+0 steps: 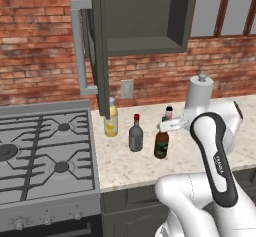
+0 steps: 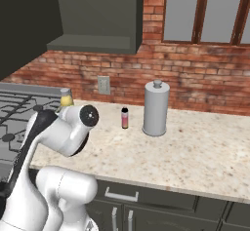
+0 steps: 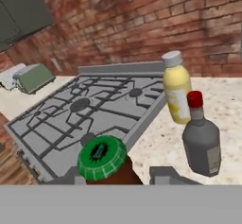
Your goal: Sort all alcoholic drinks to one cabinet, and non-alcoholic drinks to the other.
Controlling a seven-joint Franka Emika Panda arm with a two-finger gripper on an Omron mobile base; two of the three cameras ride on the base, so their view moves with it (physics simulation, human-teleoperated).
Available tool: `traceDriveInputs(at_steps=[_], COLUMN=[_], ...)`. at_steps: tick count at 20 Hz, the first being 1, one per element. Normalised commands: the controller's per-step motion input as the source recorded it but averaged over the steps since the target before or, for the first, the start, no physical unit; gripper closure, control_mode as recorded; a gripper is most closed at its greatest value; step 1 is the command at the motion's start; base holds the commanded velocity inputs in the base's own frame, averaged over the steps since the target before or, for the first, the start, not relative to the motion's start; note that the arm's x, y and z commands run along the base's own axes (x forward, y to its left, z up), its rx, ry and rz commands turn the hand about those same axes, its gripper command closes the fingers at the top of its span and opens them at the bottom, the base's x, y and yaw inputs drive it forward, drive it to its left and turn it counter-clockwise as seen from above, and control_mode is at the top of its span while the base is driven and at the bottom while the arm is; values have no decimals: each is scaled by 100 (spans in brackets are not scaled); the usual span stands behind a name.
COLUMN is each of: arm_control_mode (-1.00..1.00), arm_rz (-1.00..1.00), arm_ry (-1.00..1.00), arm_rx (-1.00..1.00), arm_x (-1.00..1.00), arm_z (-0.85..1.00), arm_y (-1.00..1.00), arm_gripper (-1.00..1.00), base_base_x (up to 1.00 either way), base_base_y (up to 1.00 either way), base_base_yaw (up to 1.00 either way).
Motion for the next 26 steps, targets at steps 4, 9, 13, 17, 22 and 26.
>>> traceDriveInputs(at_steps=[4,9,13,17,22,26], arm_control_mode=[-100,-100,-100,-100,-100,-100], arm_rz=[-12,-12,-11,-10,-4,0], arm_ry=[-7,-2,-6,-7,-7,-5], arm_rx=[-11,-14,-12,-7,-1,3], arm_x=[-40,-19,-1,6,14,23], arm_z=[100,96,80,85,71,33], arm_y=[0,0,2,0,0,0], arm_gripper=[100,100,100,100,100,100], base_base_x=[0,0,0,0,0,0], base_base_y=[0,0,0,0,0,0], base_base_yaw=[0,0,0,0,0,0])
